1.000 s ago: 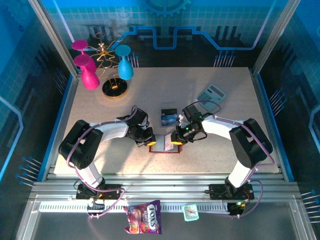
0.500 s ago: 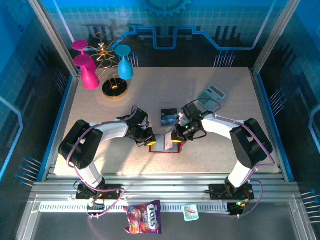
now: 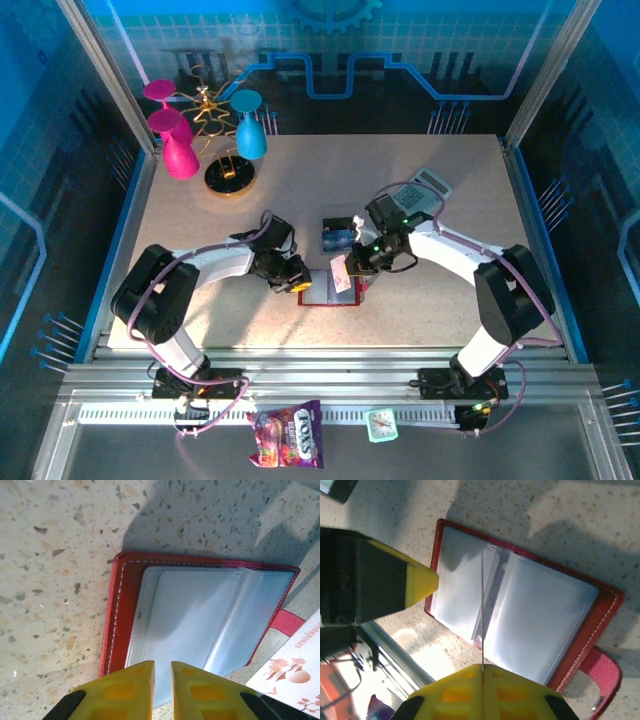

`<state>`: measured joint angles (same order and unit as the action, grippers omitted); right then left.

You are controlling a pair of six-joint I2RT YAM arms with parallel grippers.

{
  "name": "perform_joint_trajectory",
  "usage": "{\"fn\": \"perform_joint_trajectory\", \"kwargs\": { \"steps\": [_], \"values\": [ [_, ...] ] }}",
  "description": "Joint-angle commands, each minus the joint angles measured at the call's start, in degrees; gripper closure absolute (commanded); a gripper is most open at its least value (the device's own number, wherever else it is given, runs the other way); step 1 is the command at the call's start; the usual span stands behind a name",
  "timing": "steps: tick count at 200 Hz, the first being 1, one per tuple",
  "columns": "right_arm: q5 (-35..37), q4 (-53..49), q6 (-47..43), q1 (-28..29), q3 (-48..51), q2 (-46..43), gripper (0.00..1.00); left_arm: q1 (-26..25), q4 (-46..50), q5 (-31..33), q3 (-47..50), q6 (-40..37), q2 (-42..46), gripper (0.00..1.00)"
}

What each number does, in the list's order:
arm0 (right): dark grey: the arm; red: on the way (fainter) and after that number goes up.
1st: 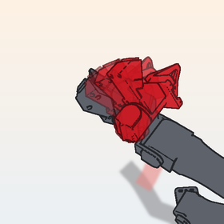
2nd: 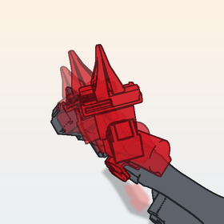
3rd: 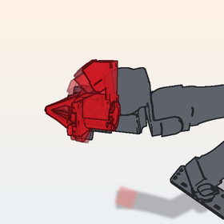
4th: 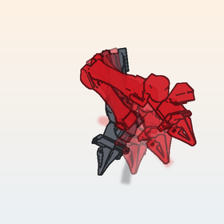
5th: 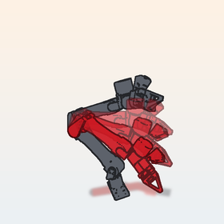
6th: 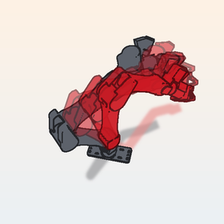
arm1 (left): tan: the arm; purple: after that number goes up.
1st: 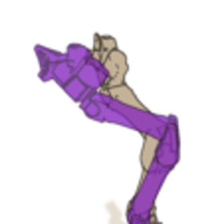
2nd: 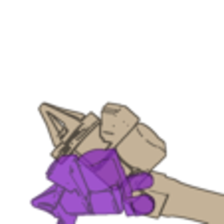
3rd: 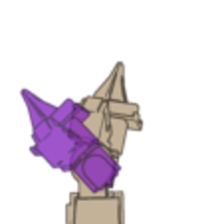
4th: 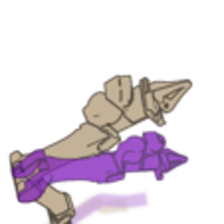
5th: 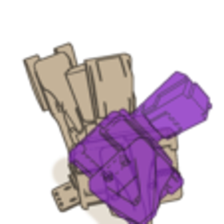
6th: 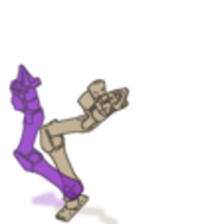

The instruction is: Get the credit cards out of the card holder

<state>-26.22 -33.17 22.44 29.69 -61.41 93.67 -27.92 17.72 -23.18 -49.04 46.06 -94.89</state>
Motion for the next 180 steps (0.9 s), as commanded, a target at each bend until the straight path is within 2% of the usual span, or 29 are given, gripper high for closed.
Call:
{"fn": "perform_joint_trajectory", "kwargs": {
  "steps": [1, 13, 56, 87, 121, 180],
  "values": [
    [1.4, -7.4, -17.6, 1.4, -3.0, -2.1, 0.97, -0.2, 3.1, 0.9, -1.5, -1.5, 2.4, 0.82],
    [4.8, -10.1, -23.7, 2.0, -4.0, -3.0, 1.00, -0.1, 3.5, 1.2, -1.2, -1.5, 3.0, 0.82],
    [11.6, -19.8, -45.5, 2.9, -8.8, -3.8, 1.00, 0.2, 4.4, 1.6, -0.7, -1.7, 4.6, 0.82],
    [17.7, -25.8, -56.0, 3.0, -13.4, -1.5, 1.00, 0.4, 4.5, 2.0, 0.0, -1.5, 5.6, 0.82],
    [23.0, -27.9, -62.5, 3.2, -19.2, 1.0, 1.00, 0.4, 4.8, 2.5, 0.7, -1.3, 6.6, 0.82],
    [25.8, -34.6, -69.9, 2.2, -35.6, 10.2, 1.00, 1.3, 4.9, 3.1, 2.8, -1.1, 8.3, 0.81]
  ]
}}
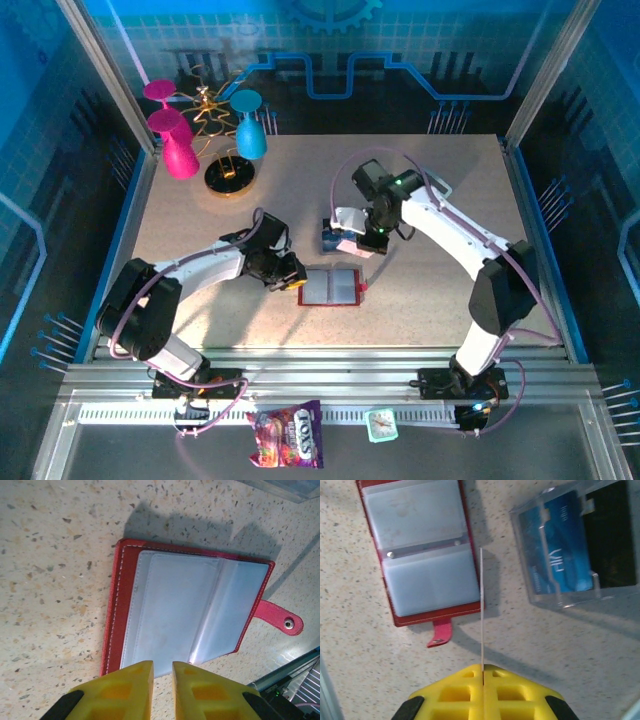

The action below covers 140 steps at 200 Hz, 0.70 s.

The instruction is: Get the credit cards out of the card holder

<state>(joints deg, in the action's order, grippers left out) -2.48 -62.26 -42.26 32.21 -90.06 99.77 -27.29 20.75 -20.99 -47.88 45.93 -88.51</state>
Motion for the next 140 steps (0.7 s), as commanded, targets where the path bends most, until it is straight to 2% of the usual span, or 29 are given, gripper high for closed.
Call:
{"fn": "perform_joint_trajectory", "kwargs": {
  "steps": [1, 111, 140],
  "values": [
    [2.1, -5.6, -5.2, -0.4, -7.3, 4.4, 1.00, 0.7, 1.9, 0.9, 1.6, -0.9, 1.9, 0.81],
    [6.3, -20.8, -13.4, -3.1, -49.0, 30.1, 1.00, 1.9, 2.6, 1.2, 4.3, 0.3, 5.4, 0.81],
    [6.4, -21.7, -14.9, -3.3, -55.5, 35.0, 1.00, 1.9, 3.6, 1.8, 4.4, 0.3, 6.1, 0.81]
  ]
}}
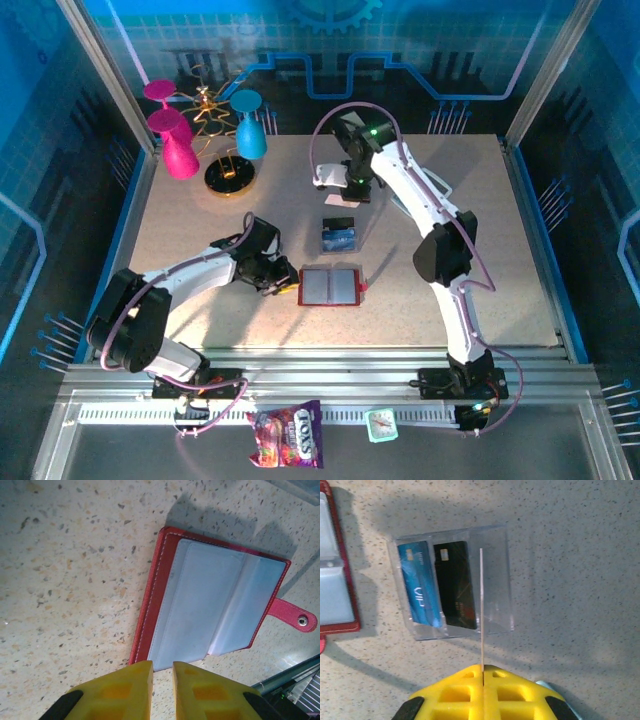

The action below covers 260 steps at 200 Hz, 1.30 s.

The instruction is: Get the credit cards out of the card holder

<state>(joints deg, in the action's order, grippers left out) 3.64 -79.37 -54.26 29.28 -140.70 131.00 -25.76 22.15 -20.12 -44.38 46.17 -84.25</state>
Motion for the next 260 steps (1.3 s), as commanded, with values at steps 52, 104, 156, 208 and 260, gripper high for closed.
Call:
{"fn": "perform_joint_trajectory", "kwargs": {
  "steps": [52, 104, 156, 208, 260],
  "values": [
    [-0.2, -1.7, -4.2, -0.3, -5.6, 6.5, 1.00, 0.4, 2.8, 1.0, 1.0, 0.2, 1.9, 0.81],
    [-0.4, -0.7, -3.6, -0.3, -5.0, 9.1, 1.00, 0.4, 3.1, 1.6, 1.6, 0.8, 3.6, 0.81],
    [-0.6, 1.6, -2.6, -0.2, -2.9, 10.1, 1.00, 0.4, 2.6, 1.6, 2.8, 1.2, 4.1, 0.81],
    [-0.7, 1.9, -3.1, 0.2, -1.7, 10.4, 1.00, 0.4, 2.7, 1.9, 3.2, 1.4, 4.7, 0.81],
    [-0.1, 0.3, -3.4, 0.4, -1.4, 10.4, 0.96, 0.5, 2.5, 1.9, 3.5, 1.4, 4.9, 0.81]
  ]
}}
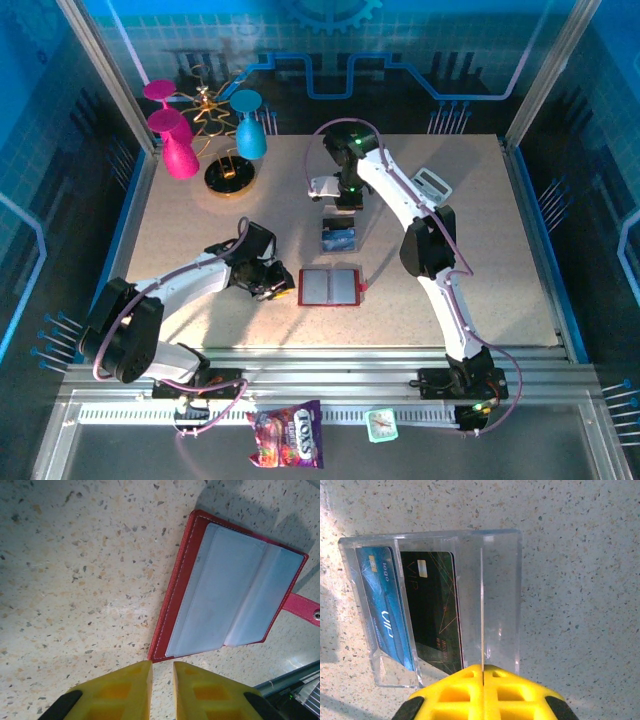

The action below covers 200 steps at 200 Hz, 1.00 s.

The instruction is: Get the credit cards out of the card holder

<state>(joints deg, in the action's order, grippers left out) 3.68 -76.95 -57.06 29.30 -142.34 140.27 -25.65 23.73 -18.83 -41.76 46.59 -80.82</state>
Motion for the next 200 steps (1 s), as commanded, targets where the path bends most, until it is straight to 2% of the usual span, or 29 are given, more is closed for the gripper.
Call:
{"fn": "perform_joint_trajectory", "kwargs": {
  "steps": [1, 33, 57, 118, 131, 200],
  "values": [
    [-0.1, -2.2, -0.6, 0.5, 0.2, 1.1, 0.95, 0.3, 0.9, 0.6, 0.8, 1.0, 1.4, 0.81],
    [2.3, 1.9, 1.0, 0.2, 1.1, 0.0, 0.80, 0.3, 0.7, 0.5, 0.7, 0.9, 1.2, 0.81],
    [2.6, 6.8, 2.0, 0.1, 4.1, -2.5, 0.78, 0.4, 0.9, 0.5, 0.5, 0.7, 1.1, 0.81],
    [2.0, 7.3, 3.2, 0.3, 5.3, -3.6, 0.75, 0.3, 0.3, 0.3, 0.5, 0.8, 0.5, 0.81],
    [2.1, 7.8, 3.7, 0.3, 5.5, -4.3, 0.71, 0.4, 0.3, 0.2, 0.4, 0.9, 0.5, 0.81],
    [-0.2, 10.2, 5.1, 1.0, 13.0, -11.6, 0.64, 0.4, 0.2, 0.3, 0.4, 0.6, 0.4, 0.81]
  ]
}}
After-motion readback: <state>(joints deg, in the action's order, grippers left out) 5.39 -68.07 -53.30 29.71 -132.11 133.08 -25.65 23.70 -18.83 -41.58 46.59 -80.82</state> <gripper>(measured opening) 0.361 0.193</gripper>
